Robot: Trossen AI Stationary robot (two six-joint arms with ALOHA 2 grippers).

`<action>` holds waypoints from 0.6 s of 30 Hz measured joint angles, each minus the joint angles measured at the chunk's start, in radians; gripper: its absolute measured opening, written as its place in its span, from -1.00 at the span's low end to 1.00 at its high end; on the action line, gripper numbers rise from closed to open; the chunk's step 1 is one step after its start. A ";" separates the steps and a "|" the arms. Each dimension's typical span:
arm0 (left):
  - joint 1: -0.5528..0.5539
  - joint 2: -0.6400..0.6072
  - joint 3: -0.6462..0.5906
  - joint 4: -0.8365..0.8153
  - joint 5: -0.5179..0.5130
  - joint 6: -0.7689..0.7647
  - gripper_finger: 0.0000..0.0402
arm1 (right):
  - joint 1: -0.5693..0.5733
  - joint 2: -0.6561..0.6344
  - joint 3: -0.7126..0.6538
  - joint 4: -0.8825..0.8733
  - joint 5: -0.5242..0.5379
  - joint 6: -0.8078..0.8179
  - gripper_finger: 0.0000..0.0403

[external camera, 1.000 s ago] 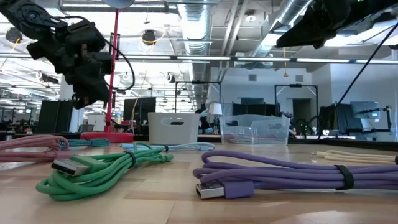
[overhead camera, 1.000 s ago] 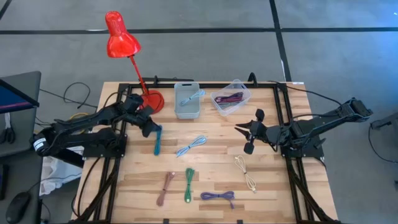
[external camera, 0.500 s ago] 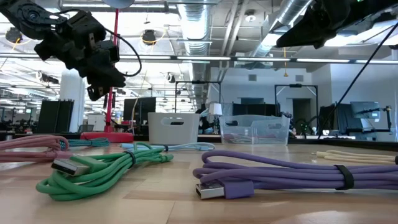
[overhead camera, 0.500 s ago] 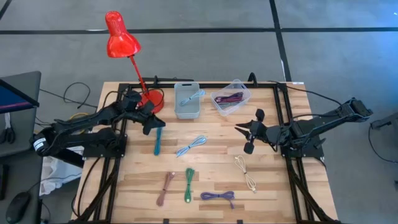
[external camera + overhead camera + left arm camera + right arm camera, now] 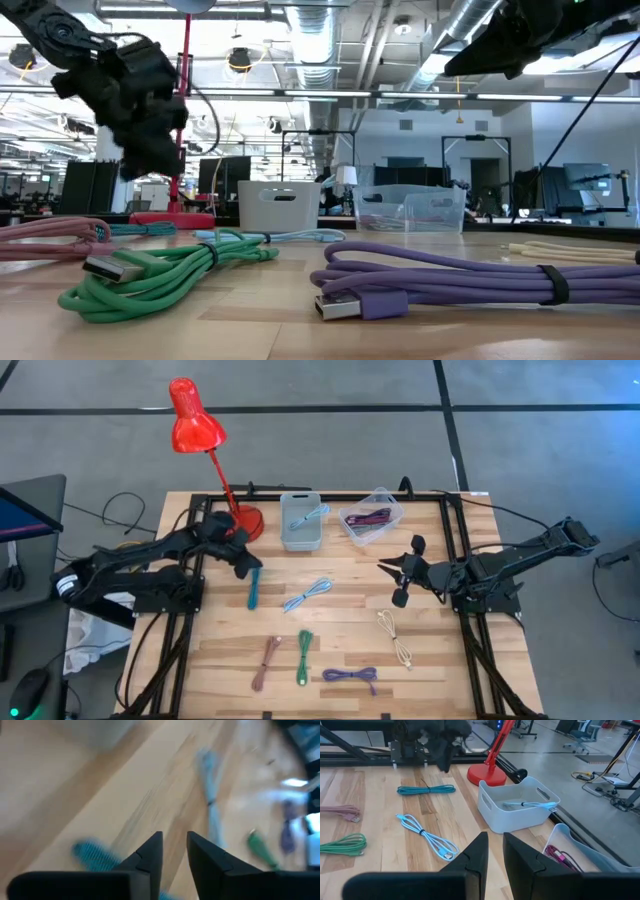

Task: Pick & Place USB Port
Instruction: Put the blue charger cable into the transparent bin

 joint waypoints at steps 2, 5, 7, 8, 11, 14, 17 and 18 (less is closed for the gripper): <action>0.000 0.003 0.000 -0.074 -0.041 0.022 -0.47 | 0.000 0.000 0.000 -0.003 0.000 0.000 -0.74; -0.001 0.005 0.000 -0.146 -0.103 0.047 -0.34 | 0.000 0.000 0.000 -0.022 0.001 0.004 -0.74; -0.001 0.005 0.000 -0.140 -0.120 0.045 -0.26 | 0.000 0.000 0.000 -0.030 0.001 0.017 -0.74; -0.001 0.009 0.000 -0.139 -0.120 0.042 -0.24 | 0.000 0.000 0.000 -0.033 0.001 0.025 -0.74; -0.010 0.032 0.000 -0.143 -0.123 0.009 -0.18 | 0.000 0.000 0.000 -0.053 0.001 0.047 -0.74; -0.022 0.071 0.000 -0.143 -0.172 0.006 -0.14 | 0.000 0.000 0.000 -0.071 0.001 0.053 -0.74; -0.030 0.121 0.000 -0.138 -0.202 0.005 -0.11 | 0.000 0.000 0.000 -0.081 0.003 0.052 -0.74; -0.033 0.138 0.000 -0.132 -0.205 0.004 -0.10 | 0.000 0.000 0.000 -0.081 0.003 0.052 -0.74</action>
